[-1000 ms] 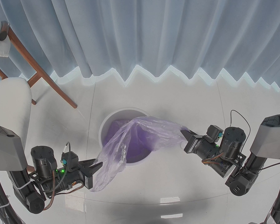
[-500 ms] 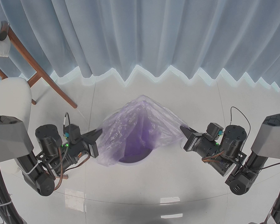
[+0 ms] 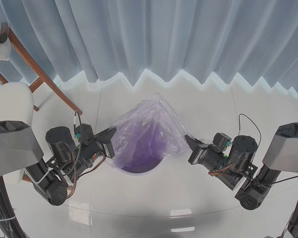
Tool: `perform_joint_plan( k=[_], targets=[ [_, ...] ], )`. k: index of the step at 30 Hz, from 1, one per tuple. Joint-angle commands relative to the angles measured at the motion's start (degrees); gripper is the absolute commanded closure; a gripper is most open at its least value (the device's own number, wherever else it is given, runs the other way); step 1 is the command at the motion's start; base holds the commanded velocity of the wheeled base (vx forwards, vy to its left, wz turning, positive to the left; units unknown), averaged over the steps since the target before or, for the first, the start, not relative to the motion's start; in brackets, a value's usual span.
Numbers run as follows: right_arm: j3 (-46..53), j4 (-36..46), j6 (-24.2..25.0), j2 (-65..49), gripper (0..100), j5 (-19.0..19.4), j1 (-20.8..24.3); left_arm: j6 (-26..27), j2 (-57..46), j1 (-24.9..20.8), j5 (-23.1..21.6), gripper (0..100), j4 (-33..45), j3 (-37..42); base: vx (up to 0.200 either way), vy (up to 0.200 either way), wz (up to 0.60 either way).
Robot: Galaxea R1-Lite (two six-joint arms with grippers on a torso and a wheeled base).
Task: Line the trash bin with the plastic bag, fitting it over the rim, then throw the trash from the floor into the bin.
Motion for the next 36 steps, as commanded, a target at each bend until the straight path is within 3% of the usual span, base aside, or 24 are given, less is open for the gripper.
perform_joint_plan(
  k=[1,7,14,28,36],
  targets=[
    [0.30,-1.02,-0.39,0.73,100,-0.06,-1.64,-0.77,0.49,0.68,1.06,100,-0.04,0.25,0.000,0.000,0.00],
    [-0.40,-1.02,-1.88,-0.68,100,0.03,-6.12,-0.41,-0.57,5.77,2.82,100,-0.04,0.16,0.000,0.000,0.00],
    [-1.37,-1.02,-2.41,-1.47,100,0.03,-8.06,-0.59,-1.45,6.83,2.47,100,-0.04,-0.28,0.000,0.000,0.00],
    [-1.02,-1.02,-2.76,-0.59,100,0.03,-6.65,2.05,0.22,6.48,0.71,100,-0.04,-0.10,0.000,0.000,0.00],
    [0.92,-1.02,-2.67,-0.94,100,-0.06,-4.19,1.87,0.14,3.05,1.15,100,-0.04,-0.19,0.000,0.000,0.00]
  ],
)
